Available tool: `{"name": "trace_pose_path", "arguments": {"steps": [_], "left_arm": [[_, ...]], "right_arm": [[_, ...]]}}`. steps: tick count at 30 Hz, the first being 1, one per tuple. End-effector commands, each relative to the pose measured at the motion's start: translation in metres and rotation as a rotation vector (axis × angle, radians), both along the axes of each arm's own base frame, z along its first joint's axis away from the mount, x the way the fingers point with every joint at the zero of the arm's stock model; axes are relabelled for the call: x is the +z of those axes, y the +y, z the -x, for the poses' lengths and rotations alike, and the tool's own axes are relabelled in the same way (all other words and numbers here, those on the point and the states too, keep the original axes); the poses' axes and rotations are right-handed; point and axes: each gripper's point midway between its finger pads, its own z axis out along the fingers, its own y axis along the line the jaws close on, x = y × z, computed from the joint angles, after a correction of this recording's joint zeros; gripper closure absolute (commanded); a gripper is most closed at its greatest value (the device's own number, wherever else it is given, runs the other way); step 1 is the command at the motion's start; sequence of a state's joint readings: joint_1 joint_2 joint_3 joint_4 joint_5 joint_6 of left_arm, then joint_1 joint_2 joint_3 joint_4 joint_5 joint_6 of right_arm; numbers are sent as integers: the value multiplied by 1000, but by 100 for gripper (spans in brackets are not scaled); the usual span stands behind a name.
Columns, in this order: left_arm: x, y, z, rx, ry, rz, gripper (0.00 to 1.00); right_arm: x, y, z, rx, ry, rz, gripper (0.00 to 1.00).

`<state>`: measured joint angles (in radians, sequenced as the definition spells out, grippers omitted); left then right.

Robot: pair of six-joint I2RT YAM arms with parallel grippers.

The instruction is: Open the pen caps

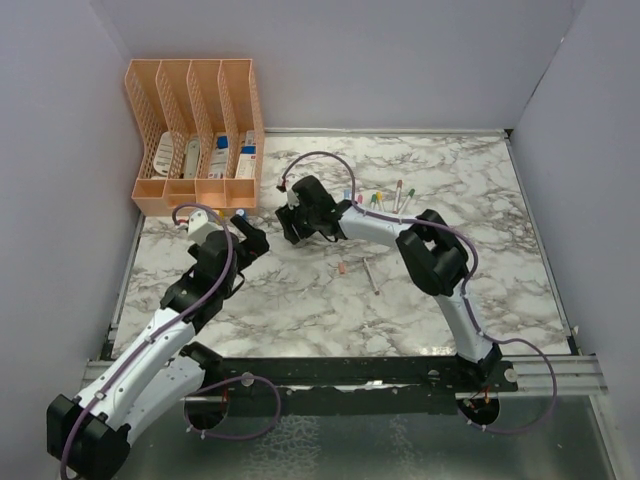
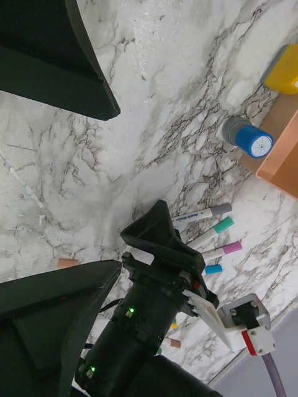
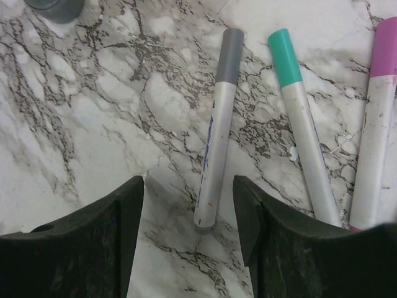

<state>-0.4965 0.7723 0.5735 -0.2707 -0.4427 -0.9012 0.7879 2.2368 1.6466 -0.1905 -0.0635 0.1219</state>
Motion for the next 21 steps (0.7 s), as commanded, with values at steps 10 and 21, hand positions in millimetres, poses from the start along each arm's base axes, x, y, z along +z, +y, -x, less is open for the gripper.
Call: {"name": "trace_pose_path", "arguments": {"steps": [10, 21], "left_arm": [[4, 21, 9, 76, -26, -5, 1], [-7, 9, 3, 46, -17, 24, 1]], "right_arm": [[-55, -2, 8, -9, 14, 154, 54], [-74, -54, 55, -63, 97, 237, 97]]}}
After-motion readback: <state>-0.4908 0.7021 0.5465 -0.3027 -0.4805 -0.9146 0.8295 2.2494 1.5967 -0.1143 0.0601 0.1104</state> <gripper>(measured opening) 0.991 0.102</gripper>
